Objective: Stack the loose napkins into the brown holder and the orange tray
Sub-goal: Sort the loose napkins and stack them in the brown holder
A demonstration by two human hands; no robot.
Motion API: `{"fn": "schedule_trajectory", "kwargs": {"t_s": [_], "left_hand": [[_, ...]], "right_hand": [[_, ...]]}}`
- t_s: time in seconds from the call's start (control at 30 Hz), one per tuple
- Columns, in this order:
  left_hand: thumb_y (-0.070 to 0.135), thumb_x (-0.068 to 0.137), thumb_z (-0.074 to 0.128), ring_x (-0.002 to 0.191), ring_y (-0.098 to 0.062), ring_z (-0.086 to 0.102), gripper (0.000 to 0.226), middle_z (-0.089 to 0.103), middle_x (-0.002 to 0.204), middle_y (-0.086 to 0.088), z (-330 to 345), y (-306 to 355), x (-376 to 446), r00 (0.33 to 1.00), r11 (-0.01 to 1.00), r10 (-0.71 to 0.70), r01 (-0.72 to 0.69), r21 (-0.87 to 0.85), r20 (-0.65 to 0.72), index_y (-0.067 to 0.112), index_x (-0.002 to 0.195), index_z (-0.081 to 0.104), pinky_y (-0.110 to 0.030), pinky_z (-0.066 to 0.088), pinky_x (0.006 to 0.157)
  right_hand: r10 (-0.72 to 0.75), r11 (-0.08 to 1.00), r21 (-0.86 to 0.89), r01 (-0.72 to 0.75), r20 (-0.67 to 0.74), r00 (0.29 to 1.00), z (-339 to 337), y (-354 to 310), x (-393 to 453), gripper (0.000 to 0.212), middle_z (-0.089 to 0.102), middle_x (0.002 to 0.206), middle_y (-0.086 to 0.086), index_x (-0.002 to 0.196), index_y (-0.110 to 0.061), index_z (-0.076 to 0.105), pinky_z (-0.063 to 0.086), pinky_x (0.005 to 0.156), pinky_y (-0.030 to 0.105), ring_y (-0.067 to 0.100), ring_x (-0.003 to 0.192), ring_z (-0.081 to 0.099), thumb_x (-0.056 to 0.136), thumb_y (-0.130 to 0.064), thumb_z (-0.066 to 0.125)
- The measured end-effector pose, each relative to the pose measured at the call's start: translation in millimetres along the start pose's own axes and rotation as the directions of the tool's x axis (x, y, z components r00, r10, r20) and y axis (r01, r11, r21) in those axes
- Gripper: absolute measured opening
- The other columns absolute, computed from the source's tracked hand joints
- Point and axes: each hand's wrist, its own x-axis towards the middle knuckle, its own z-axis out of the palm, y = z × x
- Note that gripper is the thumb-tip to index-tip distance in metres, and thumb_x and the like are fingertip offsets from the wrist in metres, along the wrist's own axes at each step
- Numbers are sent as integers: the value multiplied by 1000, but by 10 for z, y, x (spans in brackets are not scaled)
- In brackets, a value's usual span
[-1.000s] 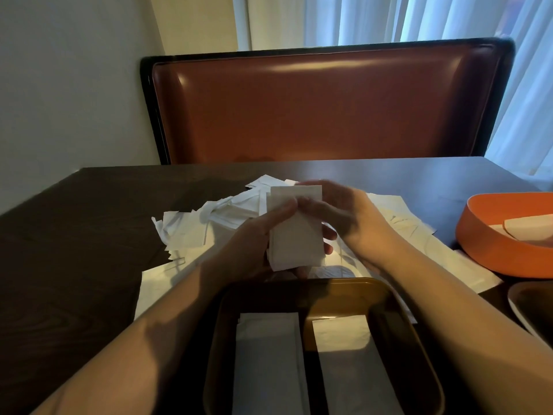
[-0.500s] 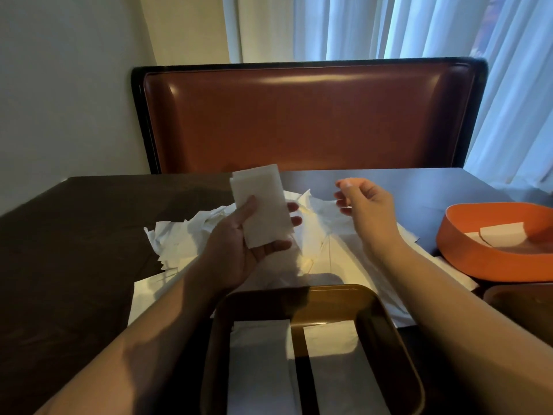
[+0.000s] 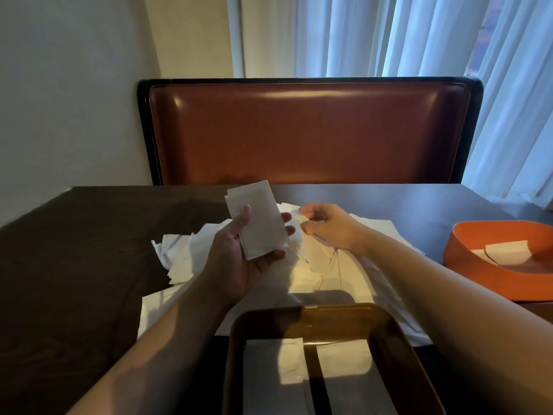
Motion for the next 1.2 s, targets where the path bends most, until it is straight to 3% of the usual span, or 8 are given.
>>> {"fn": "schedule_trajectory", "kwargs": {"t_s": [0.1, 0.2, 0.4, 0.6, 0.77, 0.87, 0.97, 1.2], "left_hand": [[43, 88, 51, 98, -28, 69, 48, 71, 110, -14, 8, -8, 1, 1000, 1000, -2, 2, -26, 6, 15, 127, 48, -36, 60, 67], [39, 82, 57, 99, -29, 65, 47, 68, 107, -15, 12, -15, -1, 1000, 998, 11, -11, -54, 6, 17, 124, 50, -41, 60, 74], [37, 81, 57, 107, -34, 59, 44, 59, 113, -16, -13, 12, 4, 1000, 999, 7, -7, -42, -3, 21, 122, 54, -48, 54, 88], [38, 85, 56, 112, -33, 61, 45, 62, 121, -15, -19, -6, 32, 998, 999, 20, -18, 41, -52, 23, 127, 51, -47, 57, 85], [37, 101, 43, 81, -20, 75, 25, 77, 88, -4, 14, -3, 3, 998, 992, 56, -53, 118, -21, 22, 119, 51, -42, 59, 78], [43, 99, 41, 86, -24, 73, 35, 75, 94, -8, 22, 7, -7, 1000, 987, 13, -14, 161, 3, 21, 124, 53, -40, 58, 72], [50, 91, 45, 101, -32, 66, 49, 69, 110, -14, 38, 14, -15, 996, 974, -83, 79, 210, 10, 18, 126, 57, -47, 56, 80], [72, 80, 28, 85, -26, 69, 71, 72, 100, -10, 60, -41, -25, 974, 936, -161, 100, 338, 158, 25, 121, 62, -36, 52, 57]], "right_hand": [[-75, 989, -131, 66, -64, 995, 25, 16, 64, 13, 70, 93, 11, 101, -12, 72, 58, 78, 39, 31, 88, 66, 95, -17, 61], [-114, 990, -101, 97, -186, 976, 17, 25, 40, 20, 65, 79, 17, 87, -4, 68, 55, 77, 49, 35, 75, 61, 97, -18, 59], [-136, 925, 268, 270, -431, 892, -151, -114, -305, 24, 65, 86, 19, 92, 2, 66, 50, 70, 33, 20, 76, 60, 97, -20, 57], [-96, 620, 764, 178, -151, 984, -289, -133, -662, 24, 68, 109, 8, 116, -12, 62, 57, 77, 27, 24, 106, 67, 99, -28, 54], [-198, 484, 875, -23, 135, 971, -351, -164, -785, 41, 65, 104, 4, 125, -18, 56, 58, 75, 31, 17, 94, 67, 89, -37, 61], [-217, 532, 846, -29, 169, 961, -327, -217, -823, 39, 66, 106, 11, 116, -9, 64, 59, 69, 29, 20, 91, 69, 87, -35, 71], [-219, 696, 708, 118, 52, 974, -231, -290, -862, 16, 73, 93, 5, 92, -17, 76, 56, 67, 22, 16, 85, 70, 84, -26, 65], [-222, 836, 477, 273, -160, 962, -111, -369, -875, 10, 76, 86, -6, 92, -19, 75, 51, 66, 12, 6, 80, 69, 89, -24, 67]]}}
